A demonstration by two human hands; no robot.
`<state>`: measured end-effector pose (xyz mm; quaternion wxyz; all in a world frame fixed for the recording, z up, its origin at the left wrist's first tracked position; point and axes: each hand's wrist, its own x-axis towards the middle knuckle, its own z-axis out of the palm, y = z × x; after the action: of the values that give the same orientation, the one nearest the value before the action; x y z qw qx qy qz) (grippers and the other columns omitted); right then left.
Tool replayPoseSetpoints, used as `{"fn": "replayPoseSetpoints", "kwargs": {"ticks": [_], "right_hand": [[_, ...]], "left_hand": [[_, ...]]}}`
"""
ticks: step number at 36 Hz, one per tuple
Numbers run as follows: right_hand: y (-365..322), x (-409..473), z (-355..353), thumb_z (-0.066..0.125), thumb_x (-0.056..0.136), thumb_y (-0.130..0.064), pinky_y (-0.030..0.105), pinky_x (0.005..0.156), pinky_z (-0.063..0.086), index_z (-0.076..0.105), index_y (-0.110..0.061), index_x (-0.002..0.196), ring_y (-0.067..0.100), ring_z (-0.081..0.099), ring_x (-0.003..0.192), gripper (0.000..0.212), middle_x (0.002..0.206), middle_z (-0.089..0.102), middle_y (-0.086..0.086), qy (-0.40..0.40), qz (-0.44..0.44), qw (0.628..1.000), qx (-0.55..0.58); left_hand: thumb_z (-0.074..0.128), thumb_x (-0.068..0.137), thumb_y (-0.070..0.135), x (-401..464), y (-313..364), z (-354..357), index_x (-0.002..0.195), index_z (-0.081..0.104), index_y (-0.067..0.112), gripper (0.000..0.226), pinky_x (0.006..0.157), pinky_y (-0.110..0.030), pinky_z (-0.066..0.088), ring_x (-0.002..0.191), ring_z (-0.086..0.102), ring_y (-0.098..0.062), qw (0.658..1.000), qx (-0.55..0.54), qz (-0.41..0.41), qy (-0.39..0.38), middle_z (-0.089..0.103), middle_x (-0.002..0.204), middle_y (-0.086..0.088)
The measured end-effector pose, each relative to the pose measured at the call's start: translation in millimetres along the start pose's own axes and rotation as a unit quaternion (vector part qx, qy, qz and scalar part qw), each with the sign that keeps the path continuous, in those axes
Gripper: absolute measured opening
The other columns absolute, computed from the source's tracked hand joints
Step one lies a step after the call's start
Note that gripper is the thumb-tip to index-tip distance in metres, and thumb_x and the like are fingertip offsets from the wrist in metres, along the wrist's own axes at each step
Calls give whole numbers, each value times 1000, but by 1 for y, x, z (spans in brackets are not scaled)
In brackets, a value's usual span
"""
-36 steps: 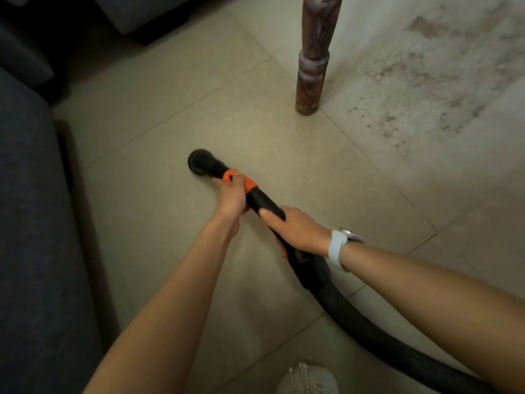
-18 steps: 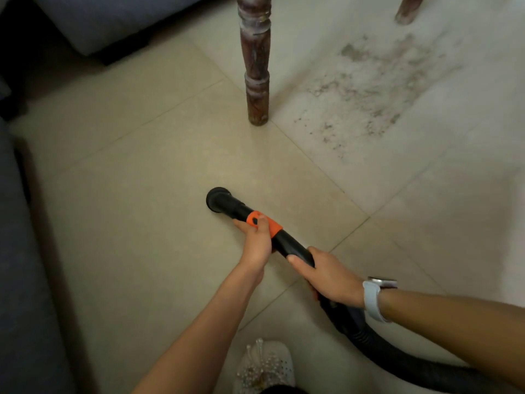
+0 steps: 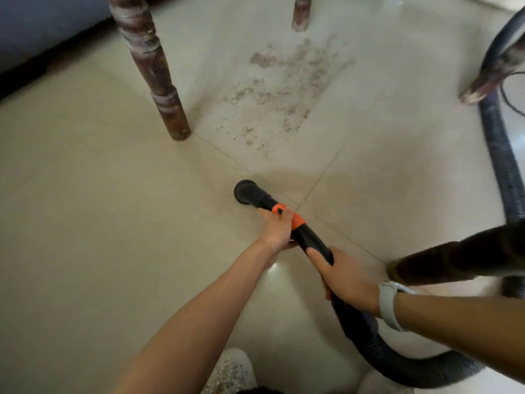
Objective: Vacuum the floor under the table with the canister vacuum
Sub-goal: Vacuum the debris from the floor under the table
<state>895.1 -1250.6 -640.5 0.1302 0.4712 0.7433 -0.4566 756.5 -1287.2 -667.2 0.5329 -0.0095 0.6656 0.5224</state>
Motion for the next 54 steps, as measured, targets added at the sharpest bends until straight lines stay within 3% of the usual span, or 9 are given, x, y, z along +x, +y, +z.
{"fn": "replayPoseSetpoints", "kwargs": {"ticks": [8,13,17,21,23,27,34,40,54], "right_hand": [[21,-2,-16,42,94,-53,28,61,57,49,-15,92,10,65,52,38,69,66,0,-1,16,1000,24],[15,10,-9,43,96,-47,23,54,53,46,-17,101,12,63,52,30,74,64,2,-20,-9,999,30],[8,18,5,49,96,-36,25,51,47,43,-16,104,15,54,53,23,72,57,2,-11,-23,998,65],[2,26,10,50,94,-26,36,61,48,44,-11,108,18,50,58,21,73,53,4,21,-44,996,81],[3,28,6,49,94,-28,39,62,49,44,-12,107,19,50,58,21,74,53,5,38,-53,995,75],[11,30,-3,48,96,-32,33,53,44,44,-13,108,18,52,55,23,73,56,4,81,-76,993,34],[26,35,-18,45,96,-38,35,55,45,39,-17,113,23,55,59,27,76,55,3,152,-72,983,-72],[33,42,-33,42,97,-41,29,47,26,38,-17,117,18,44,55,32,84,48,1,206,-41,963,-168],[-8,77,-19,49,96,-33,36,54,49,44,-9,114,28,58,60,31,73,57,10,136,-113,983,-41]], "left_hand": [[39,101,30,16,-8,26,151,2,19,63,60,-27,52,87,61,-17,997,42,18,-60,50,128,-9],[42,101,32,16,-16,8,144,19,30,49,91,-43,50,114,55,-26,995,70,29,-71,48,136,-6],[45,98,41,15,-19,-7,146,18,34,56,88,-37,43,118,52,-24,990,119,44,-68,50,133,-1],[43,94,56,20,-32,-23,151,16,29,69,106,-39,34,134,37,-25,978,198,59,-18,36,148,-8],[41,92,61,25,-42,-33,150,20,29,70,113,-43,26,140,27,-29,948,310,61,37,28,153,-10],[39,93,57,24,-75,-58,151,13,31,69,114,-51,15,145,4,-29,825,557,57,75,9,158,-7],[34,95,52,13,-111,-95,150,-5,37,70,115,-54,7,146,-15,-27,705,704,77,53,-17,159,2],[38,94,52,13,-108,-100,150,-3,37,71,115,-54,7,146,-14,-27,696,712,79,43,-16,159,2],[51,90,52,19,-95,-104,150,3,39,78,115,-56,8,145,-15,-28,713,698,60,41,-17,158,1]]}}
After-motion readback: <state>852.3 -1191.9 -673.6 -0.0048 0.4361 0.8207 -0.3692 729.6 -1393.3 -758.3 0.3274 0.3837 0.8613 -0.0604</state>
